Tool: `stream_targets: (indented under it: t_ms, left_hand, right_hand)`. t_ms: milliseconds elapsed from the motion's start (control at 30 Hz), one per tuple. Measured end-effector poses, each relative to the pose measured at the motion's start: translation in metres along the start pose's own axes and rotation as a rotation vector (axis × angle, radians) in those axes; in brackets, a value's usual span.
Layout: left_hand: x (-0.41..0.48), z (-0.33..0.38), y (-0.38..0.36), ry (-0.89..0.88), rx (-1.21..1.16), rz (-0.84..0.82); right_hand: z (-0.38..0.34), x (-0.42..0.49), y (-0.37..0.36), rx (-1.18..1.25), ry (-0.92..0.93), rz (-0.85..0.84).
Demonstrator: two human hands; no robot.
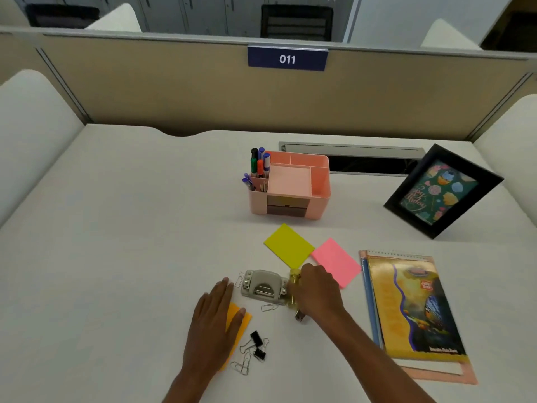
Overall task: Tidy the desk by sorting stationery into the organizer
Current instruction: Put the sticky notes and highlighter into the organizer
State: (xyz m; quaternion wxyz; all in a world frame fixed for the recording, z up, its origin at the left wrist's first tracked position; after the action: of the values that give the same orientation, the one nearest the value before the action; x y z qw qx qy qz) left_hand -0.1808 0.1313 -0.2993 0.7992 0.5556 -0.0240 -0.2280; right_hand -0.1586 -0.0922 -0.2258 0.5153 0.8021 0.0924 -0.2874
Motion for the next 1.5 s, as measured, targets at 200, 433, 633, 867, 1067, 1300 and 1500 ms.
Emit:
stream_targets:
  t_ms: [200,433,633,867,1067,1300,1500]
  left_hand:
    - [-0.001,-0.006,-0.007,0.000,0.052,-0.068]
    - [0.003,-0.007,-0.009,-0.006,0.033,-0.040]
    - [0.007,-0.013,-0.016,-0.026,0.017,-0.004]
    - [0.015,-0.009,-0.010,-0.040,-0.046,0.133]
    - [0.020,-0.012,-0.024,-0.104,-0.074,0.178]
    - [0.020,-0.012,-0.028,-0.093,-0.036,0.215]
    - [0.019,-0.010,-0.026,-0.075,-0.039,0.177]
  right_hand:
    - [-0.001,0.000,-0.012,0.062,-0.045,-0.013]
    - [0.010,0.004,-0.001,0.233,-0.067,0.069]
    - [0.020,0.015,0.008,0.316,0.036,0.029]
    - [0.014,0.036,0.082,0.346,0.405,0.168]
    - [-0.015,0.098,0.161,-0.020,0.432,0.319]
    - [-0.038,0.147,0.178,-0.134,0.379,0.310]
    - [-0.039,0.164,0.178,-0.247,0.379,0.303]
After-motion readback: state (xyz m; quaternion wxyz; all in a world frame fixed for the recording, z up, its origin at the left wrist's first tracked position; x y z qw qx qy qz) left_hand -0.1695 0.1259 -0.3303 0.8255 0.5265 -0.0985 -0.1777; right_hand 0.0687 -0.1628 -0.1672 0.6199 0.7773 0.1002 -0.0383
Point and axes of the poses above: each hand's wrist, its own x-axis towards the middle knuckle, its own y-axis out of the back of the hand, z = x × y, the point moved 1 cm from there along x, towards the middle knuckle, and after that the axes turned 15 degrees about -z, right-handed, at the moved point
